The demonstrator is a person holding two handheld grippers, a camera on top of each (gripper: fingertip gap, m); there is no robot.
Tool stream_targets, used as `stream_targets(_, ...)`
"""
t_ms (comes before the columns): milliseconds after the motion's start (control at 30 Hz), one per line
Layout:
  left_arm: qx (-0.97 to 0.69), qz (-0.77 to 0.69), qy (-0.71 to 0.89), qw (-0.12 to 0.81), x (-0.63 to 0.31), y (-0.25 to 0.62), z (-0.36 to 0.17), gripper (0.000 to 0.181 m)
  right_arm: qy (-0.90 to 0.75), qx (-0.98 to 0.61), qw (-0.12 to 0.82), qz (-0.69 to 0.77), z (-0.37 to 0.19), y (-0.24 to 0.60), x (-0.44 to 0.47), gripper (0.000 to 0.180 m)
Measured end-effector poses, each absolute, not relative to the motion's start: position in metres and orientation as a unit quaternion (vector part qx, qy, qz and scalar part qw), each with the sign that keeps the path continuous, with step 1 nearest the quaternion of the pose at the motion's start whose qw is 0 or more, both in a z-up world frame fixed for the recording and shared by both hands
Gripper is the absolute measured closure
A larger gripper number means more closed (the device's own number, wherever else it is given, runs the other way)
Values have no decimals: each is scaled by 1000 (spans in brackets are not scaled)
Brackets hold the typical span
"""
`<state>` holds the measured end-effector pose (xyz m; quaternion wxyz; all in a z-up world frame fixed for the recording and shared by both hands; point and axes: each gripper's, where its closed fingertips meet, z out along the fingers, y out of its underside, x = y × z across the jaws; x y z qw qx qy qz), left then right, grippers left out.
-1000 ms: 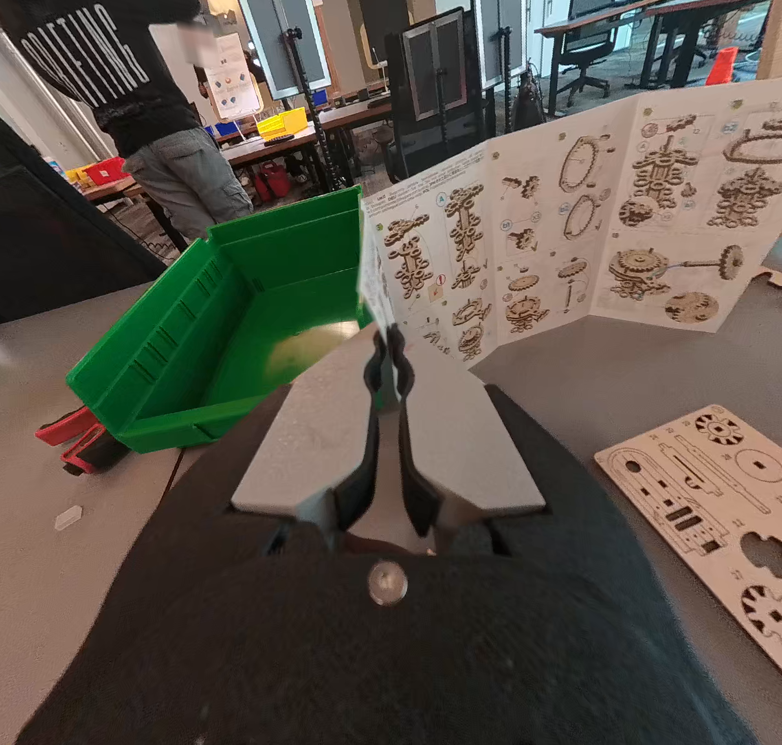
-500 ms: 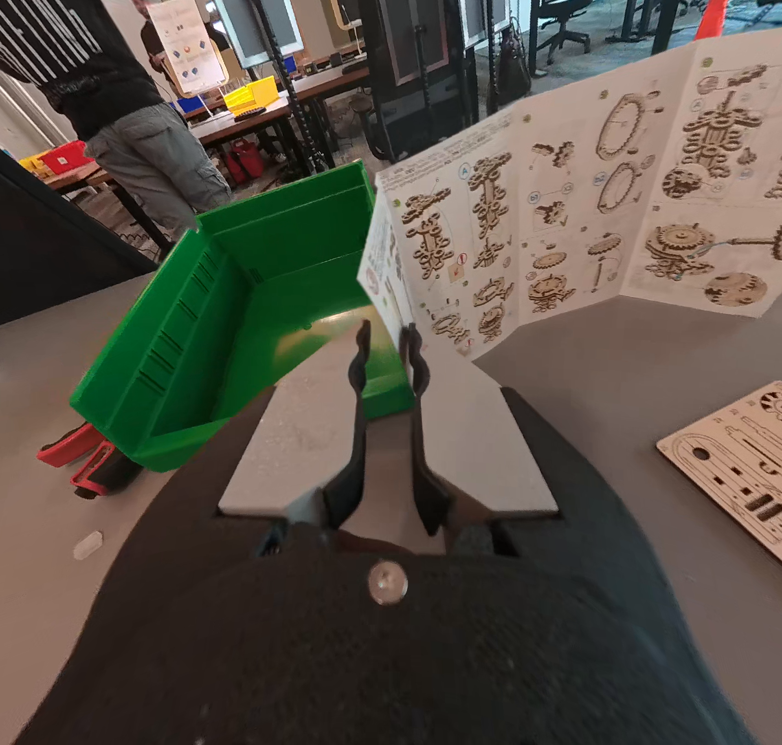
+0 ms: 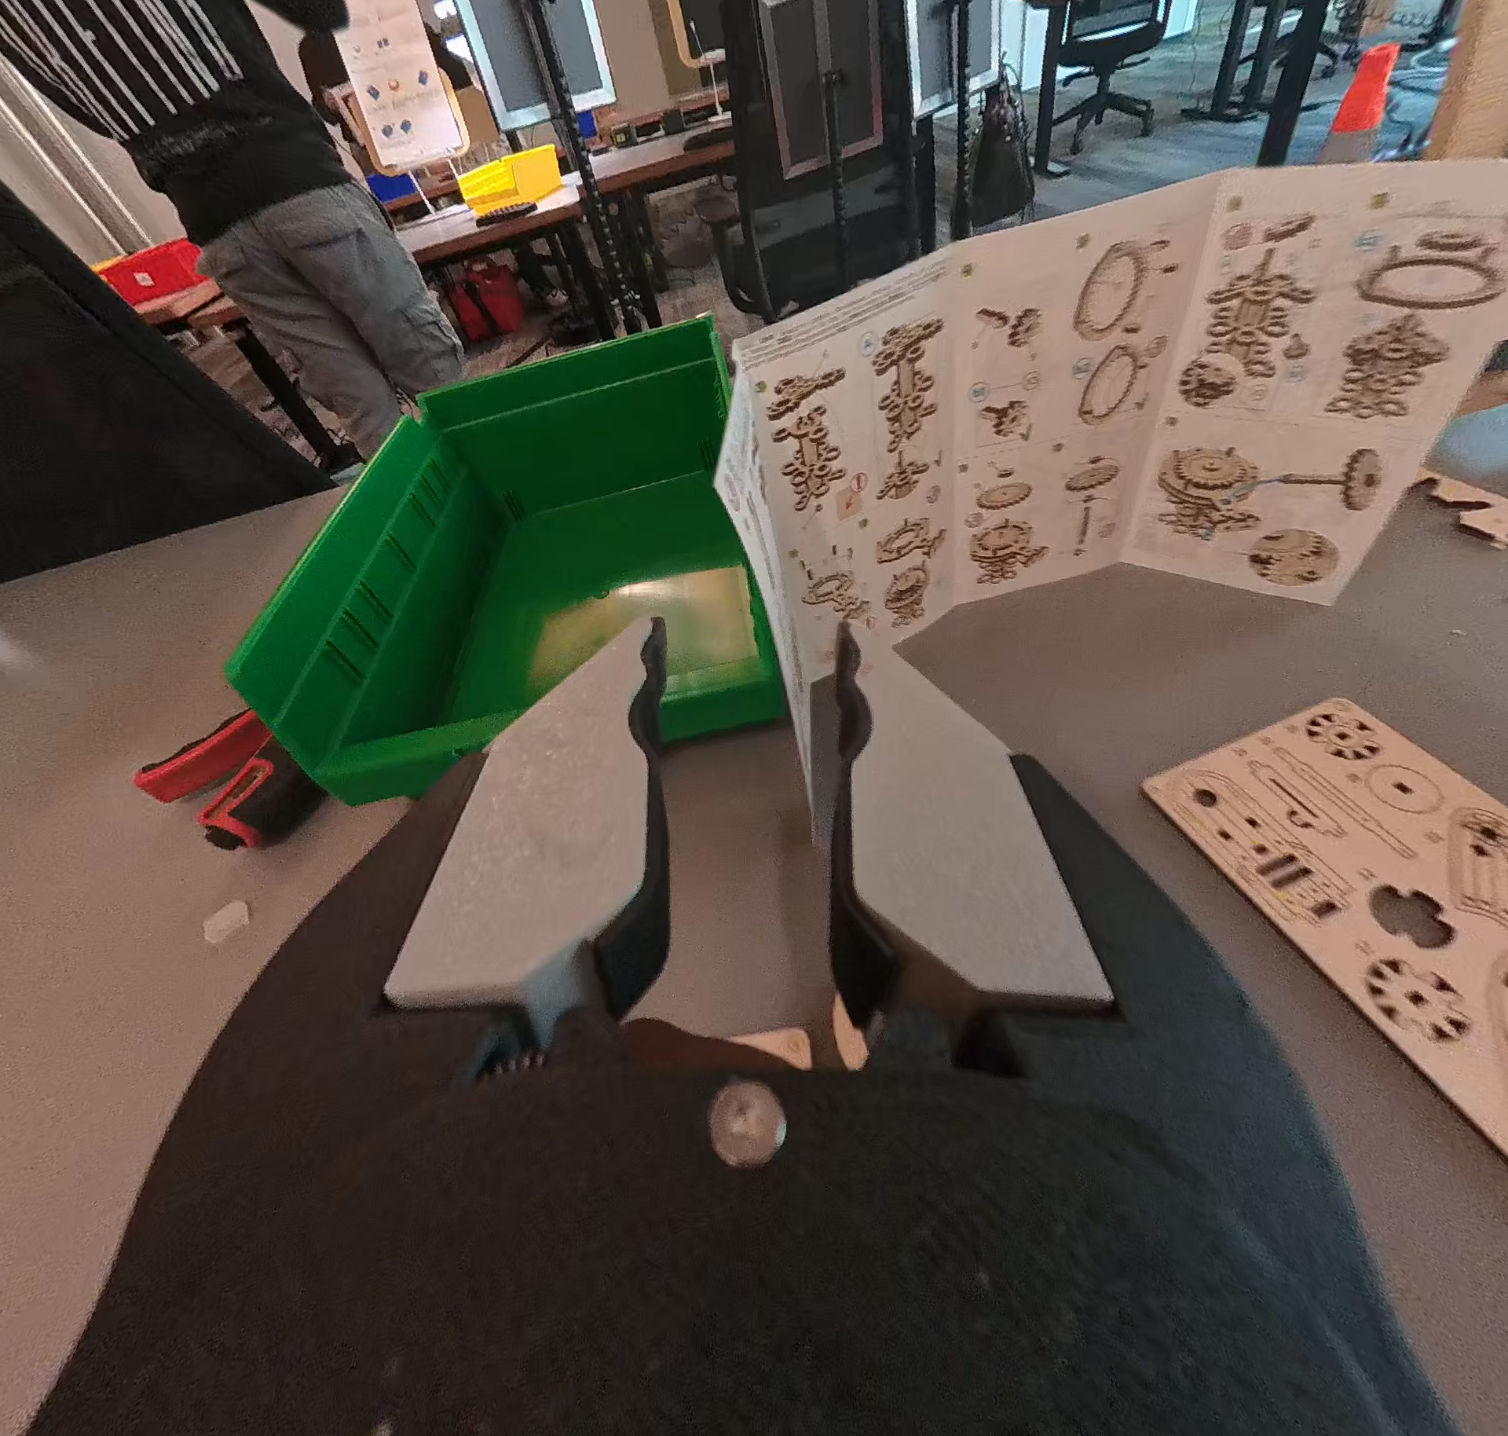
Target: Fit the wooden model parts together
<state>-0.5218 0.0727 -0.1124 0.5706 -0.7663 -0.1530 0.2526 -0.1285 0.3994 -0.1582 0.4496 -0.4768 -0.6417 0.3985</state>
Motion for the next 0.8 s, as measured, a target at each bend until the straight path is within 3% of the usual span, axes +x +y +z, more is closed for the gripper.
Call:
stream_targets(233, -766, 238, -120, 585, -463, 73, -96, 141, -637, -474, 463, 394, -152, 402, -126, 176)
stream_targets(467, -792, 141, -26, 593, -391, 148, -105, 143, -634, -483, 468, 383, -155, 409, -126, 176)
stream_targets(633, -803, 111, 17, 585, -375, 204, -127, 143, -630, -494, 468, 374, -159, 417, -127, 176)
stream_targets(800, -776, 115, 18, 620, -384, 231, -116, 143, -632, -501, 461, 371, -163, 419, -128, 176)
